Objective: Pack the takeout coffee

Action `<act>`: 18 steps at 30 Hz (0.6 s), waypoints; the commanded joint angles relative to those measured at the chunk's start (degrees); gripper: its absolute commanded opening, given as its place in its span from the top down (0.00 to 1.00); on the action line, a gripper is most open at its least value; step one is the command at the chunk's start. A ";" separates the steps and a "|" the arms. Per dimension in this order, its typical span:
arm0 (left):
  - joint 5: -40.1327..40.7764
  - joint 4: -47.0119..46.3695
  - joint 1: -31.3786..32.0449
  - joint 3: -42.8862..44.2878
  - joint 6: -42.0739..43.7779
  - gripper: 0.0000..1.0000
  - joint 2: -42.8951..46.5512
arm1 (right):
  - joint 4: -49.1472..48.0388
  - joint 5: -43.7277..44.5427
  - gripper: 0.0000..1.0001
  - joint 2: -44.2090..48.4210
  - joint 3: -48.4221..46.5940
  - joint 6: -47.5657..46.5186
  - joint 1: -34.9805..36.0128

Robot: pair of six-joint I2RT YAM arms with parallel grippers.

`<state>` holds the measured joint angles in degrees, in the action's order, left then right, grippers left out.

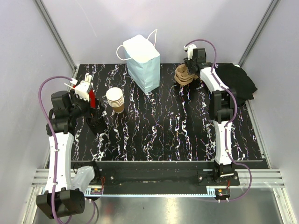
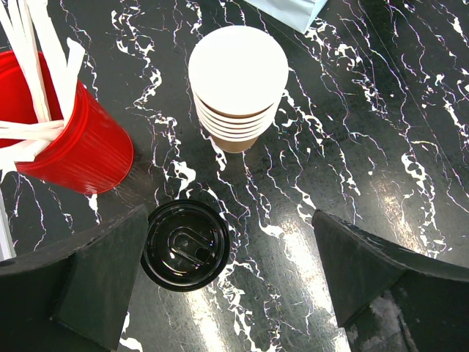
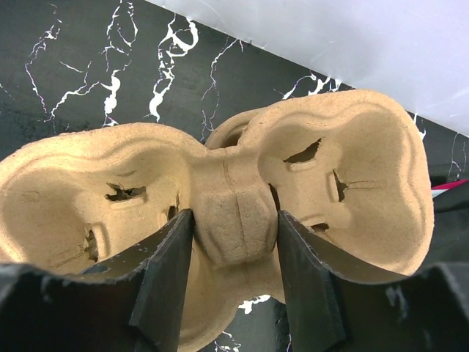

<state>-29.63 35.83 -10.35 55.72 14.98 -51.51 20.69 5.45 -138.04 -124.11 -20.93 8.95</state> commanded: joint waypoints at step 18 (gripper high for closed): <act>-1.66 -3.31 -0.29 0.18 -0.48 0.01 0.62 | 1.45 -0.44 0.53 2.42 -6.31 2.29 1.24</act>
<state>-29.63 35.83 -10.35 55.72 14.83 -51.51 21.80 5.43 -138.04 -126.32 -20.45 9.34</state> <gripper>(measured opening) 0.987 0.496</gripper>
